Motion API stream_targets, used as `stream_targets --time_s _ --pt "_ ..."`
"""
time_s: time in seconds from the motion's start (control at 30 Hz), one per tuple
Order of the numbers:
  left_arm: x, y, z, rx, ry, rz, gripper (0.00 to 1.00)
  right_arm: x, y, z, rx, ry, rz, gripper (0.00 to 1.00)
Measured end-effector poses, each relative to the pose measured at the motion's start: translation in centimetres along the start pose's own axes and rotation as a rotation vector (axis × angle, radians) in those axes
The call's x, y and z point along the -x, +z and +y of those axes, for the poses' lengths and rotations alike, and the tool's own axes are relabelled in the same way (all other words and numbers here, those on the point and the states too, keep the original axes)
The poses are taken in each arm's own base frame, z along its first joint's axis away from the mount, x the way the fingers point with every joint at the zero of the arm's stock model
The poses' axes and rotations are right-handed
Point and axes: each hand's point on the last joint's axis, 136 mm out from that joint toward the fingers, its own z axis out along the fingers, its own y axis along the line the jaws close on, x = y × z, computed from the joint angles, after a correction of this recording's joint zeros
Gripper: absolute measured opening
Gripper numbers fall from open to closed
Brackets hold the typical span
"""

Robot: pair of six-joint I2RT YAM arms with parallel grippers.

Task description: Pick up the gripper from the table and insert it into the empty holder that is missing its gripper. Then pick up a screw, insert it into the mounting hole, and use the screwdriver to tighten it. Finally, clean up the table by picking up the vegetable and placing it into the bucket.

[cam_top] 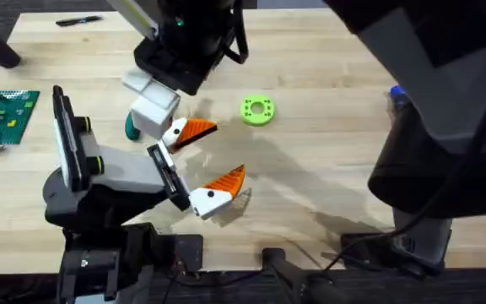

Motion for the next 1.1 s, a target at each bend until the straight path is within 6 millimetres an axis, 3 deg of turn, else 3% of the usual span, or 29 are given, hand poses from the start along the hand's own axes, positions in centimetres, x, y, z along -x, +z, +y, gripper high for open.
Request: stream_targets --time_s 0.33,0.53,0.7,0.8,0.87,0.9,0.93,1.0,1.1 --pt "0.0 0.0 0.0 0.000 0.007 -0.002 0.985 -0.7 0.4 -2.0 -0.012 0.046 0.030 0.993" --pt "0.0 0.0 0.0 0.000 0.007 -0.002 0.986 -4.6 3.1 -3.2 -0.010 0.091 0.199 0.994" --pt "0.1 0.0 0.0 0.000 0.007 -0.002 0.986 -7.4 2.2 -3.9 -0.021 0.121 0.251 0.994" --pt "0.1 0.0 0.0 0.000 0.009 -0.002 0.844 -8.3 0.2 -4.5 -0.034 0.144 0.223 0.994" --pt "0.1 0.0 0.0 0.000 0.010 -0.002 0.664 -9.0 -1.2 -4.8 -0.043 0.166 0.199 0.994" --pt "0.1 0.0 0.0 0.000 0.011 -0.002 0.554 -9.4 -1.7 -5.0 -0.047 0.178 0.191 0.994" --pt "0.1 0.0 0.0 0.000 0.011 -0.002 0.306 -11.3 -2.8 -5.2 -0.054 0.219 0.198 0.994" --pt "0.1 0.0 0.0 0.000 0.012 -0.002 0.183 -12.9 -2.8 -5.4 -0.059 0.255 0.212 0.994" --pt "0.1 0.0 0.0 0.000 0.012 -0.002 0.073 -14.9 -2.5 -6.0 -0.073 0.315 0.192 0.994"
